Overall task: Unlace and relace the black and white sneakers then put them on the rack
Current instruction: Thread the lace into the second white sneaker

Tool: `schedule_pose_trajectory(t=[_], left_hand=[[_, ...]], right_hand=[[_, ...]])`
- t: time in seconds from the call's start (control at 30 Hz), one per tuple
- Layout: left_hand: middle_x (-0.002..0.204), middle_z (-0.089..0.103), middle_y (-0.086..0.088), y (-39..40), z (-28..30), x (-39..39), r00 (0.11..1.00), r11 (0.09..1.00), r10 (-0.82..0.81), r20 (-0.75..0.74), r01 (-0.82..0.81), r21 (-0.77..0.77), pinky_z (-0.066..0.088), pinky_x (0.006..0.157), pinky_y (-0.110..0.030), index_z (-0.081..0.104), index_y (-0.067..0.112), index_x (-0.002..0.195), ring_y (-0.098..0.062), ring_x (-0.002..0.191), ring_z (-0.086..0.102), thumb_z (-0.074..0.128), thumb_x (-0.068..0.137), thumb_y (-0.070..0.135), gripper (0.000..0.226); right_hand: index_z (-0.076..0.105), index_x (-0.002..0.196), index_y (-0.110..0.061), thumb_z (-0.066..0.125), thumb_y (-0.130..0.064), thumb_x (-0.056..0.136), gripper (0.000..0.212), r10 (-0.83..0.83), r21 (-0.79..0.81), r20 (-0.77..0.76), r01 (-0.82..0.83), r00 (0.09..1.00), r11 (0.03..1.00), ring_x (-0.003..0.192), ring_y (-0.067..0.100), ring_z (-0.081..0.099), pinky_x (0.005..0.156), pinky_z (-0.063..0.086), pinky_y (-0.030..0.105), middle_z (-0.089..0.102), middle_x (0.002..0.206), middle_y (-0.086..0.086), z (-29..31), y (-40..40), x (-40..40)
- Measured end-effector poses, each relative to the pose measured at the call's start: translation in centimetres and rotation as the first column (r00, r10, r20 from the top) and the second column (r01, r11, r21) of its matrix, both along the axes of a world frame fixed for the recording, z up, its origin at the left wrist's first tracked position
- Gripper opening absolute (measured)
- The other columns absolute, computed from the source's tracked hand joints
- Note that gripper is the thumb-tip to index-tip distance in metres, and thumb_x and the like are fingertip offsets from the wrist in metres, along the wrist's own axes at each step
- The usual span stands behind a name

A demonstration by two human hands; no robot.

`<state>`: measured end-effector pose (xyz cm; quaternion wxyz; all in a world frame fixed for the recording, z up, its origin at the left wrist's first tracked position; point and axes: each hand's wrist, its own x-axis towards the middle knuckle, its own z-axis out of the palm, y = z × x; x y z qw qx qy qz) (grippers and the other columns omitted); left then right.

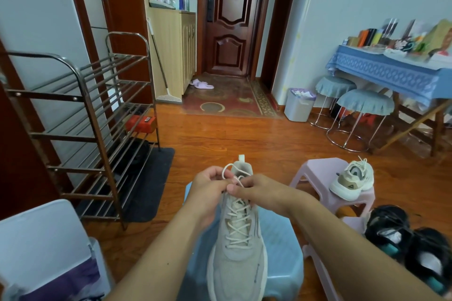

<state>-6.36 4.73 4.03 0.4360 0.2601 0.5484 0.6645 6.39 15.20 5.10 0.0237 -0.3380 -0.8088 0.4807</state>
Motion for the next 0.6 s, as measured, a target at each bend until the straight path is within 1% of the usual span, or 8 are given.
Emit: schedule_pose_trajectory(t=[0.07,0.13,0.23,0.33,0.4,0.47,0.53,0.6], left_hand=[[0.088,0.071,-0.019,-0.3,0.3,0.1,1.0,1.0,-0.01,-0.025,0.01,0.001,0.057,0.068,-0.023,0.067,0.0,0.09,-0.022,0.08,0.069,0.069,0.085,-0.008,0.01],[0.092,0.075,-0.016,-0.5,0.6,0.3,0.998,0.999,-0.03,-0.054,0.031,0.027,0.056,0.067,-0.021,0.069,-0.002,0.097,-0.018,0.08,0.073,0.071,0.087,-0.005,0.011],[0.096,0.078,-0.01,-0.6,0.9,0.5,0.985,0.996,-0.065,-0.158,0.073,0.047,0.058,0.074,-0.023,0.073,0.003,0.1,-0.017,0.088,0.074,0.069,0.092,0.001,0.01],[0.097,0.078,-0.004,-1.1,1.4,0.8,0.95,0.992,-0.119,-0.289,0.128,0.012,0.057,0.084,-0.024,0.077,0.011,0.097,-0.014,0.094,0.074,0.062,0.1,0.018,0.017],[0.095,0.078,-0.003,-1.5,1.4,1.0,0.957,0.994,-0.092,-0.276,0.103,0.024,0.055,0.08,-0.021,0.075,0.01,0.092,-0.011,0.091,0.073,0.055,0.104,0.019,0.025],[0.094,0.077,-0.01,-1.8,1.5,1.3,0.992,0.997,0.005,-0.125,0.005,0.076,0.055,0.086,-0.027,0.069,0.007,0.08,-0.016,0.088,0.071,0.051,0.105,0.015,0.032],[0.084,0.073,-0.015,-1.8,1.2,1.6,0.977,0.979,0.166,0.133,-0.18,0.099,0.052,0.09,-0.036,0.063,0.009,0.068,-0.025,0.084,0.067,0.05,0.104,0.012,0.039],[0.072,0.068,-0.012,-1.9,0.8,2.3,0.833,0.926,0.329,0.445,-0.378,0.022,0.051,0.076,-0.035,0.059,0.008,0.07,-0.026,0.076,0.064,0.048,0.106,0.012,0.038]], right_hand=[[0.075,0.106,-0.016,0.062,-0.079,0.077,0.071,-0.036,-0.066,-0.006,0.036,0.999,0.997,0.102,0.02,0.069,0.097,0.051,0.039,0.074,0.108,0.008,0.4,-0.2,0.1],[0.075,0.113,-0.02,0.063,-0.067,0.086,0.056,-0.152,-0.244,-0.079,0.129,0.985,0.961,0.106,0.017,0.067,0.097,0.051,0.034,0.075,0.111,0.003,1.0,-0.1,0.2],[0.077,0.111,-0.015,0.071,-0.043,0.09,0.035,-0.364,-0.448,-0.141,0.268,0.921,0.853,0.093,0.016,0.056,0.082,0.045,0.03,0.069,0.099,0.002,1.3,-0.1,0.4],[0.076,0.095,-0.017,0.068,-0.026,0.094,0.012,-0.528,-0.577,-0.21,0.332,0.823,0.747,0.078,0.012,0.051,0.07,0.04,0.025,0.064,0.089,-0.001,0.8,-0.9,0.4],[0.073,0.089,-0.016,0.062,-0.019,0.097,0.014,-0.624,-0.642,-0.276,0.343,0.731,0.686,0.072,0.01,0.051,0.069,0.041,0.025,0.064,0.082,-0.002,0.8,-1.6,0.8],[0.072,0.089,-0.012,0.058,-0.015,0.099,0.018,-0.688,-0.659,-0.334,0.362,0.644,0.659,0.071,0.01,0.053,0.075,0.042,0.027,0.065,0.079,-0.001,0.4,-2.2,1.6],[0.07,0.088,-0.006,0.054,-0.008,0.1,0.02,-0.762,-0.708,-0.355,0.377,0.541,0.597,0.068,0.011,0.053,0.075,0.044,0.027,0.063,0.073,0.002,-0.5,-3.0,2.4],[0.066,0.086,-0.002,0.052,-0.002,0.1,0.019,-0.847,-0.806,-0.318,0.348,0.427,0.478,0.068,0.014,0.055,0.074,0.048,0.028,0.063,0.073,0.007,-1.9,-3.9,2.7]])
